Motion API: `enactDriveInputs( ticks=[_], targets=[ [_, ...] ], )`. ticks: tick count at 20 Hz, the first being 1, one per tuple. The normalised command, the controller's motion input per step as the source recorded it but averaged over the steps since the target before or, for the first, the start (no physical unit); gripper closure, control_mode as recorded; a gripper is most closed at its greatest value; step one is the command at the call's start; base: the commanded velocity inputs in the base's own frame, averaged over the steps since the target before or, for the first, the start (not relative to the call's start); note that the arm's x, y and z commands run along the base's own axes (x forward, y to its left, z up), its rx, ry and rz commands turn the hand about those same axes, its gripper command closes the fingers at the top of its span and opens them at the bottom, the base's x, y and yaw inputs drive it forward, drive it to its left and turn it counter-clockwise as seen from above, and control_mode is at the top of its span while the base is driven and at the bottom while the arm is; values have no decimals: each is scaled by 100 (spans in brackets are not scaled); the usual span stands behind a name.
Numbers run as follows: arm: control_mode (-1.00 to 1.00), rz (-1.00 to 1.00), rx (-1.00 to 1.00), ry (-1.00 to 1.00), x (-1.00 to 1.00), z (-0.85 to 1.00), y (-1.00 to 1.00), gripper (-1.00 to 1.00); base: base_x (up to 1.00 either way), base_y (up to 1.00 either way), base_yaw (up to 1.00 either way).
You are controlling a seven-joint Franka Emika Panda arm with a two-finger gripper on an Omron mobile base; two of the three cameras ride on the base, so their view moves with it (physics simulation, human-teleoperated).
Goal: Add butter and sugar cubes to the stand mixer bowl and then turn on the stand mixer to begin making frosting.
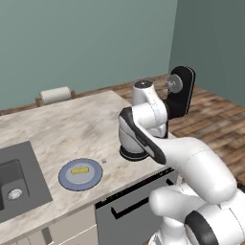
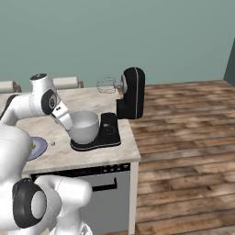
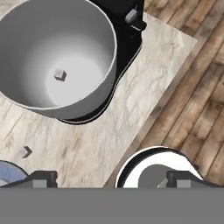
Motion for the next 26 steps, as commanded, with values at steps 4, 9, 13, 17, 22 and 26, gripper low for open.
enactDriveInputs(
  ticks=[4,9,13,17,22,26],
  targets=[
    [-100,6,3,0,-48,1,13,-100,0,0,0],
    [-100,0,5,1,-19,0,23,-100,0,0,0],
    [-100,-1,5,0,0,0,38,-100,0,0,0],
    [-100,-6,2,3,1,-3,53,-100,0,0,0],
    [-100,-7,0,6,0,-5,58,-100,0,0,0],
    [-100,-12,0,1,0,-9,48,-100,0,0,0]
  ],
)
